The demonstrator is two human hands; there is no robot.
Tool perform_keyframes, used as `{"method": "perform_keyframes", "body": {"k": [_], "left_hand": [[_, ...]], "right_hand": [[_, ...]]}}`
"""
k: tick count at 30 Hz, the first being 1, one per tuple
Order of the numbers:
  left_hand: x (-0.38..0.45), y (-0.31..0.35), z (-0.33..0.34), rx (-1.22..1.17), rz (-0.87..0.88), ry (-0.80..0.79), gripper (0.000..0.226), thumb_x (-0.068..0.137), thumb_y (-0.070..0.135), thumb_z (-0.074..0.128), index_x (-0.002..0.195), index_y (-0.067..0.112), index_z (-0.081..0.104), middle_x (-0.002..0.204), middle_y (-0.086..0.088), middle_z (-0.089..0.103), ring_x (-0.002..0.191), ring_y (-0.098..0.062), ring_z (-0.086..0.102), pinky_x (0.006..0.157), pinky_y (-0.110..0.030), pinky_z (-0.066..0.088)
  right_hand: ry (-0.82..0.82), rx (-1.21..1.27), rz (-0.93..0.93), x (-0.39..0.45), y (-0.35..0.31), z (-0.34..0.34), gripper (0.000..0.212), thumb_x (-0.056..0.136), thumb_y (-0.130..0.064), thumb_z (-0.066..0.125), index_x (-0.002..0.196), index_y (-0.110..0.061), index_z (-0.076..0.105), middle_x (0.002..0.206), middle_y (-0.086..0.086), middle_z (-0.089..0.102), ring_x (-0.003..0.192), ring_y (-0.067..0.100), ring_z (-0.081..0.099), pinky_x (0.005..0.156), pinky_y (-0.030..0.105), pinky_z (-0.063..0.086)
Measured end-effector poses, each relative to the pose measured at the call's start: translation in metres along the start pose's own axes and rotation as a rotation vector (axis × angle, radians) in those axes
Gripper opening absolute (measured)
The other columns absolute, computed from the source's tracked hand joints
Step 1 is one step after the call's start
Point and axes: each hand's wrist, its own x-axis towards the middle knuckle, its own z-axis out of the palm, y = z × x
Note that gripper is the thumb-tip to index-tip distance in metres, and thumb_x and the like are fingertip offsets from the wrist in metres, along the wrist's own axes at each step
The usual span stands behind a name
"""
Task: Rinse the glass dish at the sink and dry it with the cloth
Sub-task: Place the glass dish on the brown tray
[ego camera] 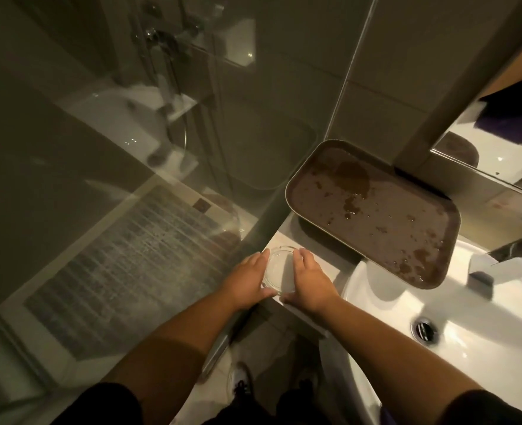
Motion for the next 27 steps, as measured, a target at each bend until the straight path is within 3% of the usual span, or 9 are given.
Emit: {"method": "perform_keyframes", "body": {"k": [8, 13, 17, 22, 27], "left_hand": [[-0.013, 0.004, -0.011, -0.076, -0.004, 0.029, 0.097, 0.084, 0.042, 0.071, 0.155, 0.012, 0.012, 0.159, -0.009, 0.026, 0.146, -0.023, 0.026, 0.116, -0.032, 0.026], [-0.031, 0.016, -0.023, -0.143, 0.05, 0.126, 0.094, 0.085, 0.035, 0.072, 0.156, 0.012, 0.013, 0.161, -0.006, 0.022, 0.146, -0.019, 0.026, 0.113, -0.025, 0.024], [-0.034, 0.037, -0.038, -0.16, 0.112, 0.21, 0.094, 0.087, 0.038, 0.069, 0.156, 0.016, 0.011, 0.163, -0.001, 0.017, 0.147, -0.016, 0.023, 0.114, -0.024, 0.023], [-0.009, 0.071, -0.071, -0.129, 0.196, 0.284, 0.095, 0.087, 0.041, 0.068, 0.156, 0.017, 0.009, 0.163, 0.001, 0.015, 0.148, -0.014, 0.019, 0.116, -0.026, 0.022], [0.049, 0.109, -0.107, -0.122, 0.229, 0.283, 0.094, 0.085, 0.038, 0.072, 0.156, 0.017, 0.013, 0.162, 0.001, 0.02, 0.146, -0.016, 0.027, 0.116, -0.029, 0.027]], "right_hand": [[0.032, 0.075, -0.082, -0.004, -0.001, -0.009, 0.109, 0.074, -0.048, 0.08, 0.155, -0.012, 0.016, 0.162, 0.007, 0.016, 0.146, 0.026, 0.025, 0.116, 0.033, 0.029], [0.131, 0.128, -0.174, -0.018, 0.0, -0.029, 0.106, 0.07, -0.047, 0.083, 0.152, -0.013, 0.025, 0.157, 0.005, 0.026, 0.141, 0.023, 0.034, 0.113, 0.03, 0.034], [0.219, 0.134, -0.209, -0.028, 0.006, -0.054, 0.106, 0.07, -0.051, 0.082, 0.152, -0.013, 0.027, 0.159, 0.005, 0.025, 0.144, 0.021, 0.031, 0.114, 0.027, 0.03], [0.327, 0.12, -0.261, -0.025, 0.021, -0.106, 0.104, 0.072, -0.051, 0.081, 0.152, -0.011, 0.026, 0.157, 0.004, 0.025, 0.144, 0.019, 0.03, 0.115, 0.028, 0.032], [0.361, 0.15, -0.194, 0.002, 0.049, -0.159, 0.11, 0.071, -0.044, 0.084, 0.154, -0.01, 0.02, 0.161, 0.005, 0.02, 0.145, 0.019, 0.028, 0.114, 0.027, 0.029]]}}
